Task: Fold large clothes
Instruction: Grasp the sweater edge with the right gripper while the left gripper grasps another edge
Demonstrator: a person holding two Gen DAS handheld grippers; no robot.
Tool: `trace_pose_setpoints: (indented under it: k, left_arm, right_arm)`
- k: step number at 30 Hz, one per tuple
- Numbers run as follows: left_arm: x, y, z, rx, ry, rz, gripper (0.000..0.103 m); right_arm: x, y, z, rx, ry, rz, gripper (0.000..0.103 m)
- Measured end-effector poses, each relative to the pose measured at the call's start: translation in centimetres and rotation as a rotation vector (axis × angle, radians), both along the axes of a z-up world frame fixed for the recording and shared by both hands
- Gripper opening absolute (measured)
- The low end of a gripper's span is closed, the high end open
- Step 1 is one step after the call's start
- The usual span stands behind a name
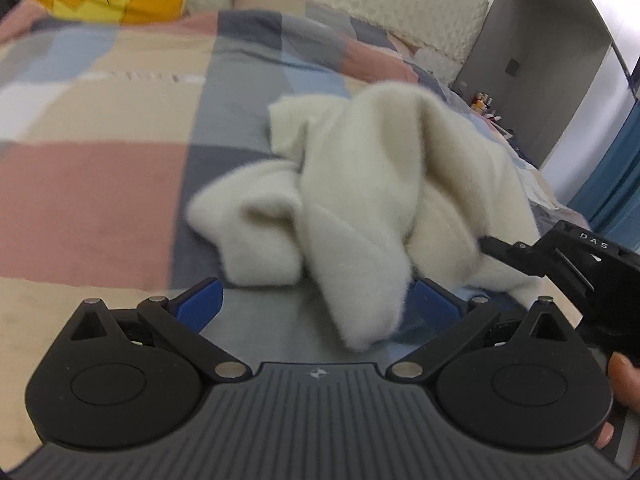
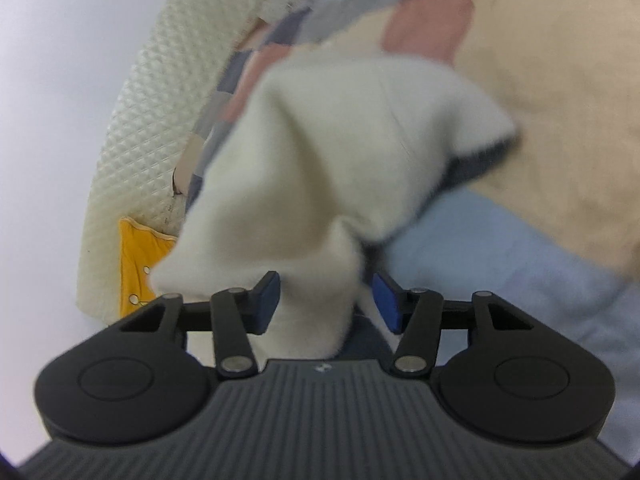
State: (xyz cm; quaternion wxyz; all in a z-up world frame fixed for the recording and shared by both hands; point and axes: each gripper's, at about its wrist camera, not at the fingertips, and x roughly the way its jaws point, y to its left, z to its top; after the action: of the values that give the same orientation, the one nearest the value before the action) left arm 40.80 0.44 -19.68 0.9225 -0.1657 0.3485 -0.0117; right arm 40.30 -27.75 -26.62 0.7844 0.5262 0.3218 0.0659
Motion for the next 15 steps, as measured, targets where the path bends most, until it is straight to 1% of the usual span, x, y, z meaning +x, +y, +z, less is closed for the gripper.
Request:
trace_pose_setpoints:
  k: [1,2,4,5,7,8,10,13,14,15]
  left_arm:
    - [0.4,-0.1,-0.4,-0.012,0.002,-0.002,0.102]
    - [0.7,-0.3,-0.8,-0.023,0.002,-0.007,0.102]
    - [1.2,-0.7,-1.5,-0.050,-0.005,-0.027,0.102]
    - [1.4,-0.9,-1.7,-0.053,-0.004,-0.029,0.102]
    - [1.8,-1.3,-2.1,-0.074,-0.005,-0.053,0.101]
    - [2.1,-1.5,-2.3,-0.084,-0.008,-0.068,0.098]
    - [2.6,-1.9,-2.6,-0.084,-0.010,-0.082,0.090]
    - [3.3,-2.3,-3.0,-0.079,0.016,-0.078,0.072]
    - [3.5,-2.4,-3.0,-0.077,0.025,-0.079,0.066]
    - [3.6,-2.5,-3.1,-0.070,0.028,-0.079,0.062]
  right_arm:
    - [0.0,0.1,-0.4,0.043,-0.008,-0.012,0.050]
    - [0.1,0.4,-0.8,0.059,-0.013,-0.014,0.047]
    - [0.2,1.0,-0.9,0.055,-0.011,-0.021,0.047]
    - [0.3,1.2,-1.1,0.069,-0.005,-0.027,0.048]
    - [0.6,1.1,-1.2,0.064,0.011,-0.066,0.048]
    - [0.6,1.0,-1.2,0.056,0.007,-0.092,0.047]
    - [0.7,1.1,-1.4,0.076,-0.001,-0.100,0.048]
    - [1.1,1.2,-2.1,0.160,-0.006,-0.089,0.048]
    - [1.3,1.2,-2.2,0.177,-0.014,-0.082,0.048]
    - [1.4,1.2,-2.1,0.181,-0.019,-0.078,0.048]
